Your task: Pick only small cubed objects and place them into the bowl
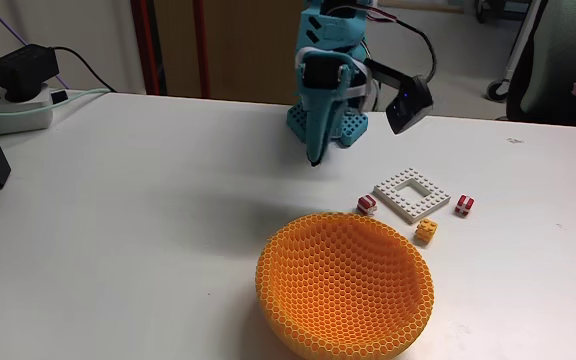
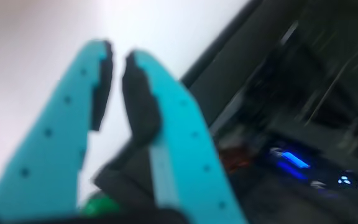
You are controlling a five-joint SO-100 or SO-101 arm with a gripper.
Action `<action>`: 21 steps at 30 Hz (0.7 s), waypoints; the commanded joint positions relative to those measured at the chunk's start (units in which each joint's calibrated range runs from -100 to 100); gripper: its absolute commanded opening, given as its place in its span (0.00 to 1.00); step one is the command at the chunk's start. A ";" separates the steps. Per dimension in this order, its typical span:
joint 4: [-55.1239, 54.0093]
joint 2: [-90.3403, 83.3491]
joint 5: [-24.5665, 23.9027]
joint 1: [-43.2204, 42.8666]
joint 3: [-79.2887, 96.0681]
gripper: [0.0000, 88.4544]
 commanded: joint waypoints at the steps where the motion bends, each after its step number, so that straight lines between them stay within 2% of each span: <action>1: 1.18 21.64 -5.71 1.27 -12.71 0.00; 4: 2.13 29.88 -10.60 1.36 -15.89 0.00; 13: 3.43 28.37 -14.11 2.20 -16.46 0.00; 17: 7.08 30.73 -17.19 2.29 -19.74 0.00; 21: 14.38 34.43 -24.47 -2.09 -24.26 0.00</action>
